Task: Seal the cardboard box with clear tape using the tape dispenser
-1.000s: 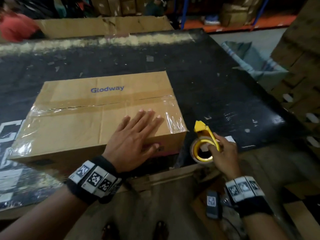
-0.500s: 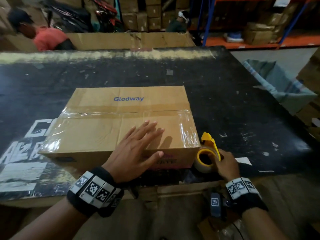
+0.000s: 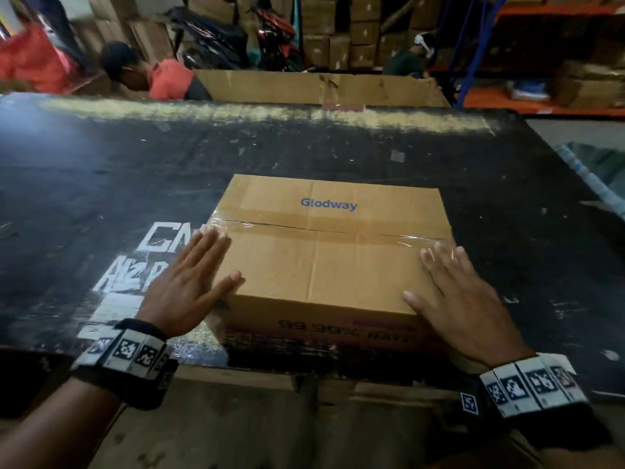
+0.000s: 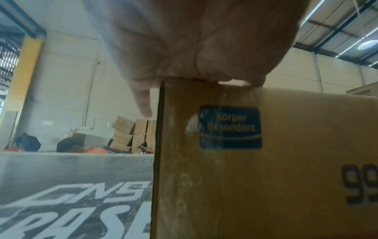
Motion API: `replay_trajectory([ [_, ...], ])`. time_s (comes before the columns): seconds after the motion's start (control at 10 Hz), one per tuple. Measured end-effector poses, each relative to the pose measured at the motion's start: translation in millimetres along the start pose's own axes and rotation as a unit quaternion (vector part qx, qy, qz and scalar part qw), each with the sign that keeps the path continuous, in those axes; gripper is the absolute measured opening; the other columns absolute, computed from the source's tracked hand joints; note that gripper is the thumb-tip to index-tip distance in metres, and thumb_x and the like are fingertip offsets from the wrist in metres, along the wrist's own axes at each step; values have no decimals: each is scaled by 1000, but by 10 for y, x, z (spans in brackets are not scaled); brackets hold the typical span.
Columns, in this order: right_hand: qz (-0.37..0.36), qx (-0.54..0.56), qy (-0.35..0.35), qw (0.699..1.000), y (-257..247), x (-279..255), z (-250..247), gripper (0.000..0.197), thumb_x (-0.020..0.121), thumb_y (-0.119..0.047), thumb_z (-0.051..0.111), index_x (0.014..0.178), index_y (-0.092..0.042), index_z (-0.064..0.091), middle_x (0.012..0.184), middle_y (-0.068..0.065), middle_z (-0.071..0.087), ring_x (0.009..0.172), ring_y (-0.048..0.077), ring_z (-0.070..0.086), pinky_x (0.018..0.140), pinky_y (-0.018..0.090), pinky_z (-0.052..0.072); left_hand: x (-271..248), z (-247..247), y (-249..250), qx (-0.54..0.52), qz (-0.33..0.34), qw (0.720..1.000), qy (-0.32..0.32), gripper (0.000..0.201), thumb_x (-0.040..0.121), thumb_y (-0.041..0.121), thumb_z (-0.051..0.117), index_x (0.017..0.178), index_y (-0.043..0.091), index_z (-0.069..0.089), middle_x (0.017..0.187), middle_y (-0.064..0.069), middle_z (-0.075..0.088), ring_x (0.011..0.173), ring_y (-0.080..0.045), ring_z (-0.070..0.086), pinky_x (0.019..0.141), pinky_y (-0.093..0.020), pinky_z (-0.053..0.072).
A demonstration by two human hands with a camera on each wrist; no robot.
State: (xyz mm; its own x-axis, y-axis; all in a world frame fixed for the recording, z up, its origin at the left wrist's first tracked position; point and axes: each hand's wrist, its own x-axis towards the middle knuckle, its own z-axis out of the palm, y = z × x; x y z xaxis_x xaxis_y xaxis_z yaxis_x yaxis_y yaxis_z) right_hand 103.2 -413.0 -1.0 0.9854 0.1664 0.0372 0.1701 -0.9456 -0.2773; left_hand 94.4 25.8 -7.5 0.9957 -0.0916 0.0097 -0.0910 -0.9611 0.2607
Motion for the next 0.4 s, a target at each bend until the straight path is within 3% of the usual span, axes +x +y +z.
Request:
replay_trajectory([
  [0.1, 8, 2, -2, 1000, -14, 14, 92, 94, 80, -86, 7, 159, -36, 4, 169, -14, -7, 153, 10, -16, 122, 52, 20, -6, 58, 14, -4, -9, 1000, 29, 84, 89, 79, 19, 160, 37, 5, 170, 13, -6, 156, -4, -11, 126, -32, 4],
  [0.2, 20, 4, -8, 1000, -42, -1, 80, 92, 80, -86, 8, 159, -39, 3, 167, -18, -10, 152, 7, -19, 121, 55, 22, 2, 77, 16, -10, -8, 999, 45, 85, 89, 80, 17, 161, 36, 6, 170, 13, -5, 157, -5, -10, 125, -33, 6],
  [0.3, 23, 11, -14, 1000, -34, 22, 73, 96, 76, -89, 5, 158, -40, 3, 168, -17, -9, 153, 9, -16, 120, 57, 23, 15, 55, -1, -56, -6, 998, 43, 86, 88, 80, 27, 160, 37, 11, 170, 14, -1, 157, -5, -6, 126, -39, 9],
  [0.4, 44, 39, 32, 998, -67, 11, 54, 92, 80, -86, 18, 158, -41, -1, 168, -13, -12, 154, 13, -14, 121, 57, 18, -44, -84, -36, -248, -27, 967, 47, 73, 92, 62, 50, 157, 43, 23, 169, 22, 9, 155, 0, 8, 122, -37, 18],
])
